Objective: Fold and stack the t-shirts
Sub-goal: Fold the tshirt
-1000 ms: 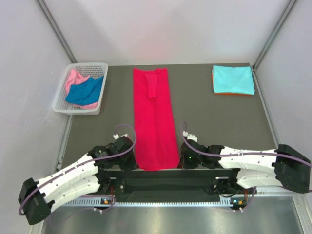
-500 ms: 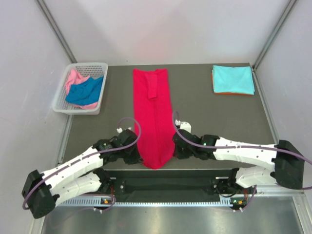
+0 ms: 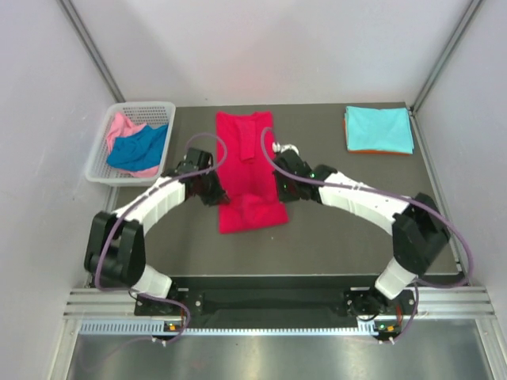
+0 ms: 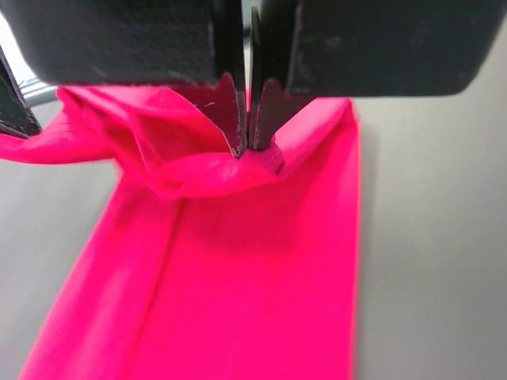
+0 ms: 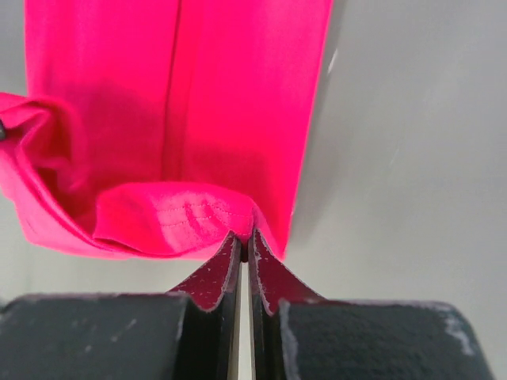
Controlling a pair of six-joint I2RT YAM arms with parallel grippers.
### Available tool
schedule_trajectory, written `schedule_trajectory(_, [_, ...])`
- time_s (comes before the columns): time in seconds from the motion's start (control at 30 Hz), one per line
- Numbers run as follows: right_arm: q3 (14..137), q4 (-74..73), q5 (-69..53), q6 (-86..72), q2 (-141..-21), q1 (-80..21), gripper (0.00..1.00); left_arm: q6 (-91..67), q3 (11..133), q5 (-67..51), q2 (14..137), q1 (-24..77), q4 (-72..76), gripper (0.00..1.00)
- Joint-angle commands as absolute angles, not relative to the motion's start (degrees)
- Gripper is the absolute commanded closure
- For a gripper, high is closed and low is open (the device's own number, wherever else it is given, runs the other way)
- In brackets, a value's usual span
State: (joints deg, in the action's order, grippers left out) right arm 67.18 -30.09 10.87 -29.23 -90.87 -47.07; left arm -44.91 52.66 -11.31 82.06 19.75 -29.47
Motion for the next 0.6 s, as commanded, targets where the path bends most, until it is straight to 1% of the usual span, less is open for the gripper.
schedule_trajectory(0.0, [76.3, -29.3, 10.5, -20.8, -96.3, -42.6, 1.00, -39.9, 62.5, -14.5, 88.0, 17.5, -23.8, 1.00])
schedule_trajectory(0.17, [85.9, -29.5, 7.7, -18.2, -105.8, -37.1, 1.00, -39.3, 72.6, -15.3, 98.3, 13.5, -23.9, 1.00])
schedule_trajectory(0.3, [95.2, -30.2, 6.9, -15.3, -111.9, -34.7, 1.00, -39.4, 80.2, -17.1, 104.1, 10.5, -25.7, 1.00])
schedule_trajectory(0.43, [101.4, -30.6, 3.1, -13.5, -116.9, -33.1, 1.00, -39.9, 83.2, -18.0, 107.9, 7.9, -24.6, 1.00])
schedule_trajectory(0.57, [107.6, -32.2, 0.9, -12.2, -122.6, -31.6, 1.00, -40.5, 84.4, -22.2, 112.4, 5.9, -20.8, 1.00])
